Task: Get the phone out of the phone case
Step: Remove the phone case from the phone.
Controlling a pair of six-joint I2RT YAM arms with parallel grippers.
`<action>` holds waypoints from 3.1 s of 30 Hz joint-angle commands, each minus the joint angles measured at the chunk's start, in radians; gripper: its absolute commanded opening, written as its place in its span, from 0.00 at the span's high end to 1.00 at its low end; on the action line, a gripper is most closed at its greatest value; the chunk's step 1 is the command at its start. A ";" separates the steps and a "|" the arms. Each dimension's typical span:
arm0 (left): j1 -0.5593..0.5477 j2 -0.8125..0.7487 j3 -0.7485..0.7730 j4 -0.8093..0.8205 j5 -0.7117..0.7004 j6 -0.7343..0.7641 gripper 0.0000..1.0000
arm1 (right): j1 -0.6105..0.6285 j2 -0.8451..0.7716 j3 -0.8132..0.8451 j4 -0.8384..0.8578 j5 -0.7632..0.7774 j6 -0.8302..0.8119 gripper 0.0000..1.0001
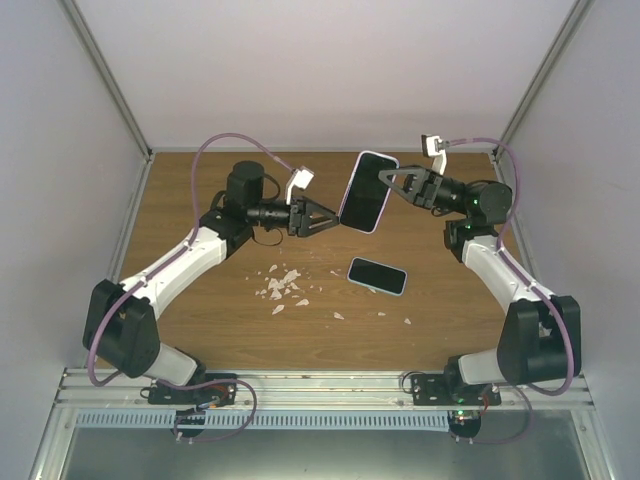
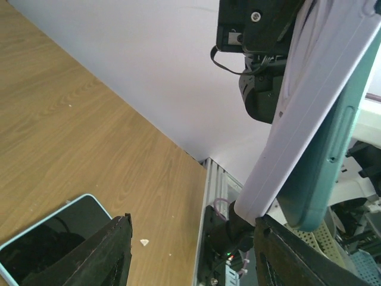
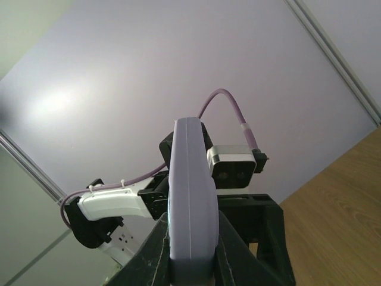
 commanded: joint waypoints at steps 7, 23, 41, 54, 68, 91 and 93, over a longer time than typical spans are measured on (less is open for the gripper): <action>0.006 0.080 0.062 0.030 -0.214 0.042 0.44 | 0.044 -0.008 -0.004 0.189 0.024 0.180 0.99; -0.001 0.117 0.147 0.232 -0.065 -0.075 0.44 | 0.108 0.015 -0.049 0.150 0.033 0.170 0.99; -0.022 0.058 0.117 0.370 0.122 -0.185 0.44 | 0.100 0.029 -0.040 -0.001 0.011 0.018 0.99; -0.022 0.086 -0.037 0.550 0.154 -0.485 0.62 | 0.093 0.063 0.000 -0.337 0.006 -0.213 1.00; 0.014 0.123 -0.129 0.705 0.167 -0.691 1.00 | 0.075 0.133 0.004 -0.375 0.015 -0.230 0.92; 0.046 0.125 -0.137 0.726 0.167 -0.673 1.00 | 0.034 0.119 0.036 -0.403 -0.001 -0.270 0.33; 0.051 0.123 -0.141 0.724 0.168 -0.675 1.00 | 0.019 0.107 0.043 -0.439 -0.004 -0.316 0.26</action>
